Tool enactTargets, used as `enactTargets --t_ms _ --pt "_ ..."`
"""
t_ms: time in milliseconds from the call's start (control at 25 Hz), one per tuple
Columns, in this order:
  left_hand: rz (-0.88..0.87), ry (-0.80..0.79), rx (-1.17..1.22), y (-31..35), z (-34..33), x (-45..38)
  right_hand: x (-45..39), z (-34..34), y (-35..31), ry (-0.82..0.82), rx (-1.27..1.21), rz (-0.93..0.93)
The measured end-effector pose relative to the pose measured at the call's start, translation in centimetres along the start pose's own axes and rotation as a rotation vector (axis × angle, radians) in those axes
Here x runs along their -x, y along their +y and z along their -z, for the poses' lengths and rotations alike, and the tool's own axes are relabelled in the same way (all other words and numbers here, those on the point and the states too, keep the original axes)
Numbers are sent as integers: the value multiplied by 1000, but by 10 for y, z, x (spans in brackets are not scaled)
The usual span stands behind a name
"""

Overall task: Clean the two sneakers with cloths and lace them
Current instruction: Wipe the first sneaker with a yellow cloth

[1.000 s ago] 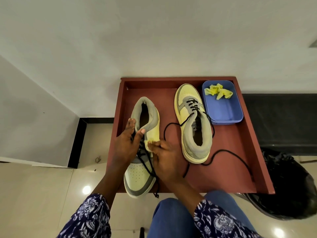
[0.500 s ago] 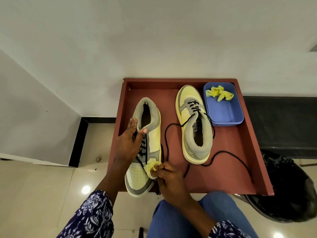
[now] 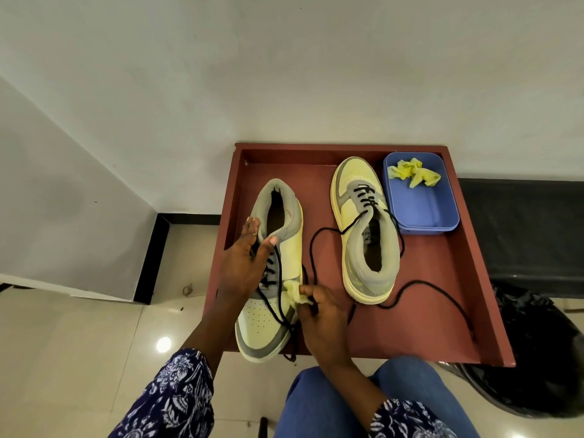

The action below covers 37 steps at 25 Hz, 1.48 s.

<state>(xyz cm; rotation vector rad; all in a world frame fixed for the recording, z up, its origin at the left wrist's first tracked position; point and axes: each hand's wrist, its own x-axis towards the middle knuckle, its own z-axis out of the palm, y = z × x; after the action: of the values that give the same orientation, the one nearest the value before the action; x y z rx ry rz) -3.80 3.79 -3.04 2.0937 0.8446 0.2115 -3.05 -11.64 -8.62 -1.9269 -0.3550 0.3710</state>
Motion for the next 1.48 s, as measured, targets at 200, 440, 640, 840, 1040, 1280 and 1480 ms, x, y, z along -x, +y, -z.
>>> enactTargets --t_ms 200,440,640,840,1040,1280,1480 --pt "8 0 2 -1 0 0 -38 -2 -10 84 95 -111" --pt "35 -2 37 0 -1 0 -77 -4 -23 25 -20 -268" --pt "56 1 75 -2 0 -1 -48 -3 -6 -30 81 -304" --pt "66 -8 55 2 2 0 -14 3 -7 -47 62 -270" --pt "85 -27 46 6 4 0 19 7 -11 -175 83 -247" --pt "103 -91 -38 14 10 6 21 9 -14 -202 115 -255" --pt "181 -103 -9 25 14 44 14 10 -16 -152 70 -311"
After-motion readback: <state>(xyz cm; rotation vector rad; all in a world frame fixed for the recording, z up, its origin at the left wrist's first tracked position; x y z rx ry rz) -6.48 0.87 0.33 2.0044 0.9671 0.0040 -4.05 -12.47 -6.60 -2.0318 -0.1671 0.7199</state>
